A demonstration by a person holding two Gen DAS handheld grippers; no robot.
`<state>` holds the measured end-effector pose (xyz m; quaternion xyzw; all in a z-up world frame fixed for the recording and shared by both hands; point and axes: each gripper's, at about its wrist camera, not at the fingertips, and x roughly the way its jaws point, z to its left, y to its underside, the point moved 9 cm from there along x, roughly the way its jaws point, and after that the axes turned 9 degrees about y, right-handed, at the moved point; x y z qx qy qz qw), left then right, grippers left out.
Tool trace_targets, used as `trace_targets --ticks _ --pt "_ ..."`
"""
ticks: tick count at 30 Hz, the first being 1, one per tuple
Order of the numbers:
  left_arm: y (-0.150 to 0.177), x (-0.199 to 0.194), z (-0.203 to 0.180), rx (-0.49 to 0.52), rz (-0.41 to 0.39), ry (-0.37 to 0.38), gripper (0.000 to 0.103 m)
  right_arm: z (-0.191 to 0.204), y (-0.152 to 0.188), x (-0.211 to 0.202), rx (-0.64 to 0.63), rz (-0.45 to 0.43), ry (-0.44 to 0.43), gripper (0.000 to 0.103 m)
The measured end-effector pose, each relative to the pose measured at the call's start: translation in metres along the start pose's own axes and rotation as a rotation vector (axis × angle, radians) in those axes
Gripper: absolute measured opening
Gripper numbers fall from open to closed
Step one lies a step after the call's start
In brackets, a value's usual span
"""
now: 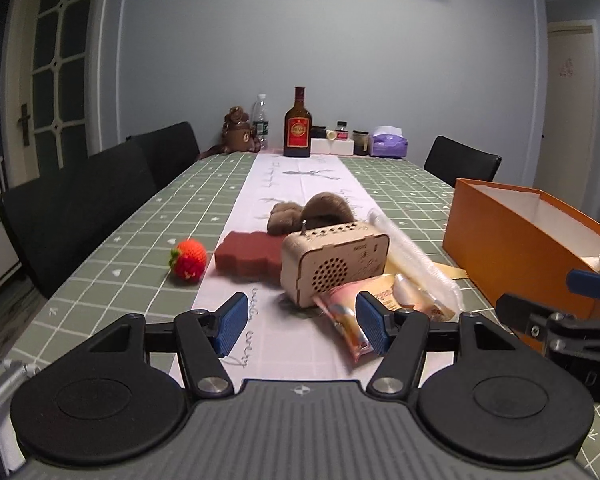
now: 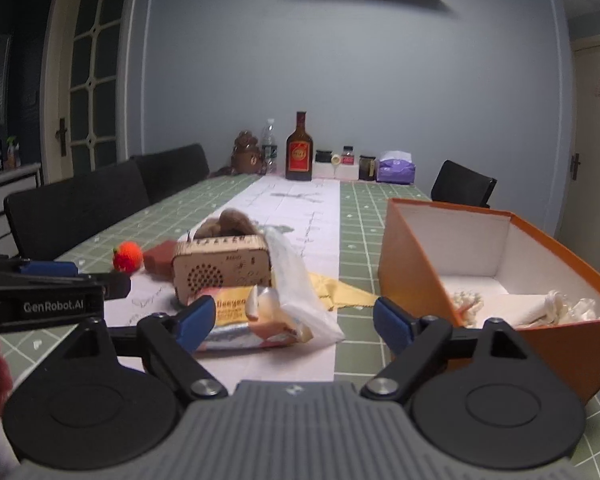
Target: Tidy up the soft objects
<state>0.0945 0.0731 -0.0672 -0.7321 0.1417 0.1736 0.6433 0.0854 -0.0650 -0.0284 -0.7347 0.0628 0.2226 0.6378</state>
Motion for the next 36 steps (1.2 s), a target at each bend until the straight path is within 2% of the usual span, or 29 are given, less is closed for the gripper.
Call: trace_targets --ticks 4,9,13,18,23,26,29,32,36 --pt "0.007 0.007 0.007 -0.009 0.025 0.005 0.073 0.009 0.011 0.014 -0.023 0.058 -0.033 0.088" --pt "0.015 0.019 0.012 -0.036 0.093 0.063 0.073 0.018 0.017 0.031 -0.054 0.110 -0.067 0.086" --pt "0.018 0.031 0.012 -0.029 0.134 0.076 0.071 0.020 0.015 0.046 -0.092 0.127 -0.065 0.080" --pt "0.010 0.045 0.014 -0.007 0.152 0.061 0.071 0.016 0.001 0.068 -0.107 0.119 -0.045 0.077" --pt "0.006 0.060 0.018 -0.010 0.172 0.057 0.069 0.021 -0.005 0.087 -0.126 0.141 -0.067 0.061" --pt "0.008 0.069 0.026 -0.018 0.202 0.036 0.064 0.031 0.000 0.088 -0.142 0.163 -0.106 0.052" --pt "0.012 0.075 0.032 -0.009 0.223 0.024 0.063 0.044 0.012 0.089 -0.132 0.216 -0.169 0.051" --pt "0.014 0.079 0.033 -0.007 0.236 0.048 0.062 0.051 0.021 0.097 -0.149 0.240 -0.169 0.052" --pt "0.013 0.088 0.030 -0.027 0.264 0.094 0.052 0.048 0.022 0.106 -0.136 0.258 -0.145 0.050"
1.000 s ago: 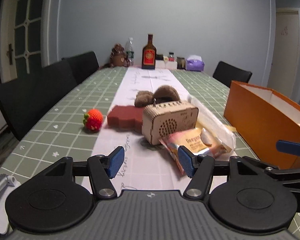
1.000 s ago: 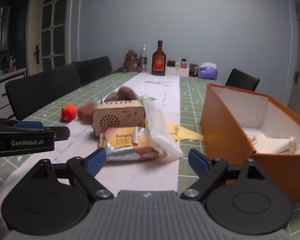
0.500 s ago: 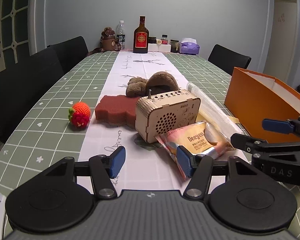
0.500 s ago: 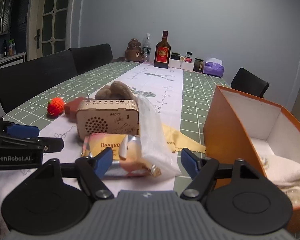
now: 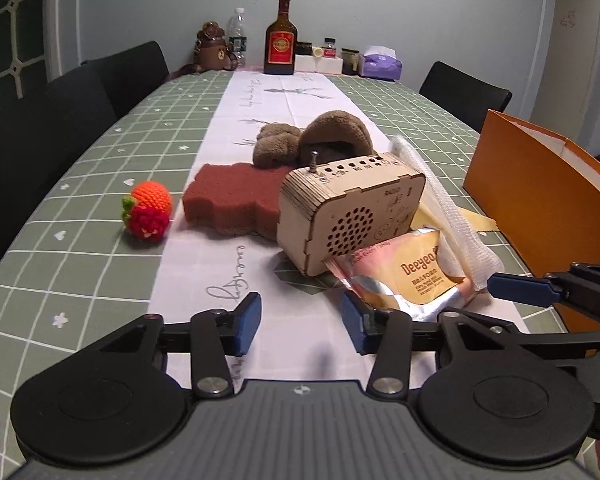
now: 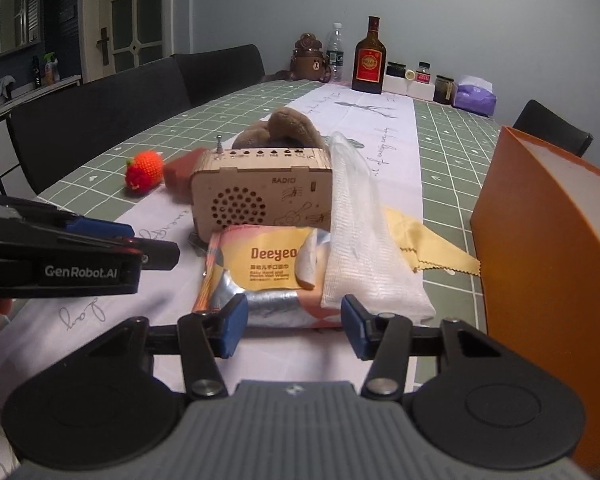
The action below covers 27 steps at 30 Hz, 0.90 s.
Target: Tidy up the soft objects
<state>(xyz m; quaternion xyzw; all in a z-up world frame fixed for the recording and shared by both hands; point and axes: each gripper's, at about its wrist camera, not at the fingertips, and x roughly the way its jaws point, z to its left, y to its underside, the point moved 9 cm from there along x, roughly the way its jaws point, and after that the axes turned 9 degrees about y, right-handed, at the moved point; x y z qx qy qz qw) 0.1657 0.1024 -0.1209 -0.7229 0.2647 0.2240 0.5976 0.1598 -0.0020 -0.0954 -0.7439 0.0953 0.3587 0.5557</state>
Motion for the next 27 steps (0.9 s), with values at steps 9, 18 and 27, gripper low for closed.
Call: trace_targets --ticks 9,18,27 --pt "-0.002 0.027 -0.023 -0.075 0.053 0.126 0.045 -0.036 0.002 0.011 0.088 0.028 0.118 0.050" --pt "-0.005 0.024 -0.032 -0.083 0.026 0.124 0.005 -0.037 -0.011 0.013 0.080 -0.014 0.114 0.031" --pt "0.012 0.000 -0.046 -0.077 0.048 0.174 0.000 -0.025 0.003 -0.009 0.096 0.003 0.072 0.022"
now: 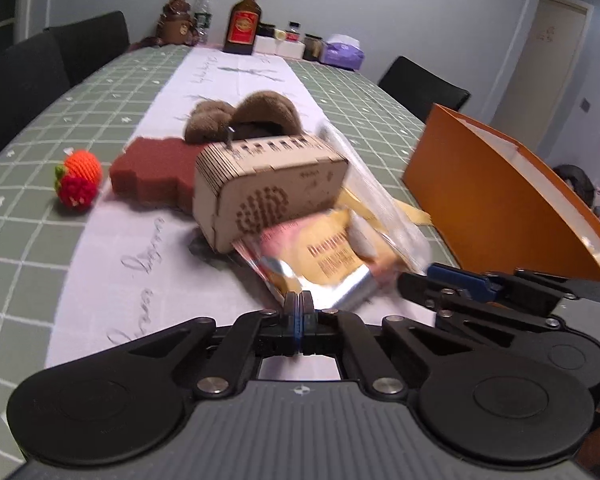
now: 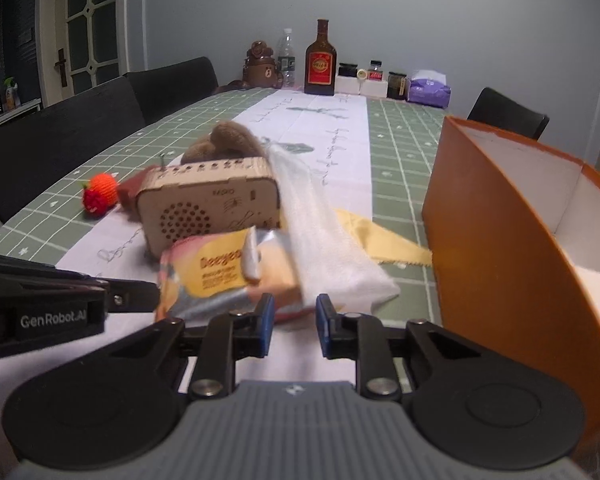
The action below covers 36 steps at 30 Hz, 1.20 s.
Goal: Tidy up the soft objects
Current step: 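Grasp the crocheted strawberry with the left gripper while the right reopens over the Deeyeo packet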
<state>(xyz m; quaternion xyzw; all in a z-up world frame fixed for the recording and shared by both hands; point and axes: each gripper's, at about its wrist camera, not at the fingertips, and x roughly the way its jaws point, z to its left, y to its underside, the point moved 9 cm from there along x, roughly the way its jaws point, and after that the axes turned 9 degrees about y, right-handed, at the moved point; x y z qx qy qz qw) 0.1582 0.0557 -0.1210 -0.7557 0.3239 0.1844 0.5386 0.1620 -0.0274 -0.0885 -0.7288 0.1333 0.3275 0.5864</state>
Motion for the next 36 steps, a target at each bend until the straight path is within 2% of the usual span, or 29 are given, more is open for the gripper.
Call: trace_targets --ticks 1,2,4,6,8,10,12,15,19,21,23,29,31,36 --pt "0.003 -0.001 -0.002 -0.002 0.006 0.012 0.000 0.001 0.002 -0.002 0.010 0.005 -0.007 0.022" --pt "0.005 -0.004 -0.002 0.001 0.005 0.010 0.000 0.002 0.005 -0.005 0.023 0.013 -0.012 0.026" --pt "0.003 -0.012 0.002 0.030 -0.008 -0.028 0.000 0.005 0.008 -0.008 0.063 0.037 -0.036 0.039" --pt "-0.003 -0.021 0.011 0.056 -0.025 -0.085 0.000 0.011 0.008 -0.010 0.093 0.049 -0.064 0.042" --pt "-0.008 -0.030 0.022 0.060 -0.035 -0.140 0.004 0.020 0.007 -0.010 0.110 0.054 -0.073 0.064" --pt "-0.013 -0.039 0.036 0.057 -0.048 -0.191 0.013 0.029 0.005 -0.009 0.151 0.056 -0.084 0.071" --pt "-0.017 -0.043 0.050 0.071 -0.049 -0.254 0.025 0.039 0.004 -0.005 0.169 0.070 -0.087 0.072" --pt "-0.022 -0.047 0.070 0.091 -0.042 -0.343 0.028 0.052 0.005 0.004 0.163 0.099 -0.060 0.071" --pt "-0.028 -0.048 0.093 0.076 -0.038 -0.388 0.037 0.057 0.008 0.018 0.182 0.154 -0.029 0.068" --pt "-0.035 -0.044 0.099 0.101 -0.041 -0.417 0.052 0.058 0.009 0.022 0.191 0.179 -0.028 0.068" --pt "-0.046 -0.038 0.106 0.125 -0.036 -0.449 0.058 0.057 0.009 0.023 0.190 0.200 -0.017 0.068" --pt "-0.066 -0.019 0.127 0.105 0.025 -0.467 0.063 0.054 0.000 0.032 0.222 0.343 0.049 0.068" --pt "-0.072 -0.014 0.132 0.102 0.019 -0.476 0.064 0.055 -0.003 0.035 0.214 0.366 0.091 0.068" --pt "-0.085 -0.005 0.147 0.087 -0.022 -0.502 0.068 0.060 -0.007 0.043 0.243 0.394 0.134 0.068"
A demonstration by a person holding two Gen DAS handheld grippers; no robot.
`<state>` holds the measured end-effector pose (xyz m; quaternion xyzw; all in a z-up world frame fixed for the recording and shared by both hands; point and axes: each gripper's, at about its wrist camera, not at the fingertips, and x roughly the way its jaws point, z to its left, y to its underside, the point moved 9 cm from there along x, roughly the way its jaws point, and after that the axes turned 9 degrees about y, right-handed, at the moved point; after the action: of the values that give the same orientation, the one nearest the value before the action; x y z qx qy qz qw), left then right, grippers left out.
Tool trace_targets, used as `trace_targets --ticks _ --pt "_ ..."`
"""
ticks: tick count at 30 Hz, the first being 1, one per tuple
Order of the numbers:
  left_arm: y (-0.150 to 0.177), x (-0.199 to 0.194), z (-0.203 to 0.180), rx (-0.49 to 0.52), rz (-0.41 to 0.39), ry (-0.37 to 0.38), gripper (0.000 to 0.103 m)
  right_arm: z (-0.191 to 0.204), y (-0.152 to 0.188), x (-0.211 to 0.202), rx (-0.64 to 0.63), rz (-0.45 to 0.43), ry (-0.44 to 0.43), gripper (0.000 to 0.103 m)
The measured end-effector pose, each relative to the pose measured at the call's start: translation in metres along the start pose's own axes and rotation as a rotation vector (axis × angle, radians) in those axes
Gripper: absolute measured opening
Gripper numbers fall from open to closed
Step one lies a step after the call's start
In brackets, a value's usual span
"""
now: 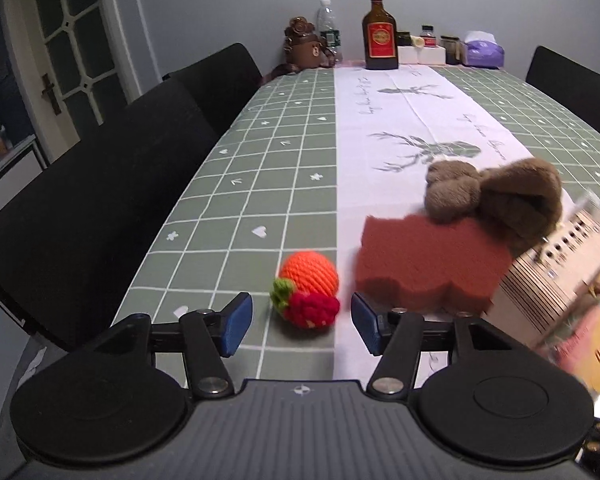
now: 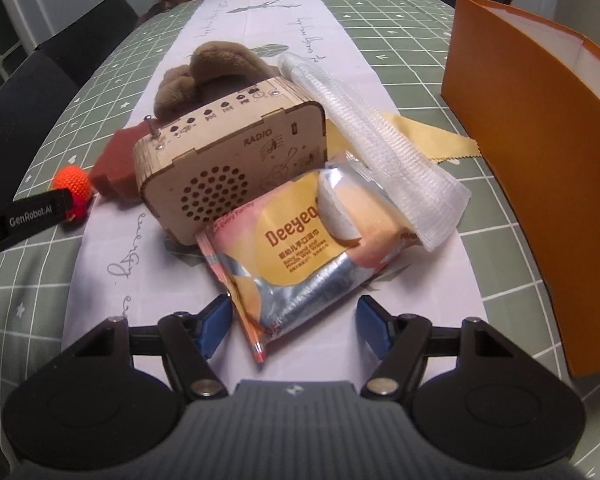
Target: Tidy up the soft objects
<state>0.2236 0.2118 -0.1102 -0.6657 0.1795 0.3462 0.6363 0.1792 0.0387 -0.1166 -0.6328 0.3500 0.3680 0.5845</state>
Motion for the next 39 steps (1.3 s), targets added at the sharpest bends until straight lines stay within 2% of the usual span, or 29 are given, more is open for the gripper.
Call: trace_targets --ticks 3,11,17,19,21,31,36,39 --pt "-0.003 0.010 0.002 0.006 -0.017 -0.017 0.071 0.002 -0.001 0.001 0.002 -0.016 0.011 0.067" --pt "0.000 0.029 0.002 0.021 -0.015 -0.002 0.071 0.001 -0.003 -0.001 0.001 -0.032 -0.003 0.046" --pt "0.002 0.040 0.008 -0.024 -0.011 0.028 0.071 -0.002 -0.001 -0.002 -0.005 -0.053 -0.036 0.042" --pt "0.003 0.042 0.008 -0.031 -0.008 0.030 0.068 -0.003 -0.001 -0.002 -0.002 -0.054 -0.043 0.041" --pt "0.005 0.043 0.005 -0.037 -0.001 0.052 0.053 -0.004 0.000 -0.002 0.007 -0.053 -0.054 0.039" --pt "0.015 0.018 -0.003 -0.041 -0.028 0.047 0.051 -0.008 0.007 -0.007 -0.032 -0.084 -0.102 0.027" --pt "0.023 -0.009 -0.017 -0.022 -0.035 0.069 0.051 -0.014 0.012 -0.017 -0.062 -0.101 -0.173 0.021" --pt "0.031 -0.028 -0.031 0.007 -0.044 0.098 0.051 -0.017 0.018 -0.028 -0.129 -0.129 -0.214 0.017"
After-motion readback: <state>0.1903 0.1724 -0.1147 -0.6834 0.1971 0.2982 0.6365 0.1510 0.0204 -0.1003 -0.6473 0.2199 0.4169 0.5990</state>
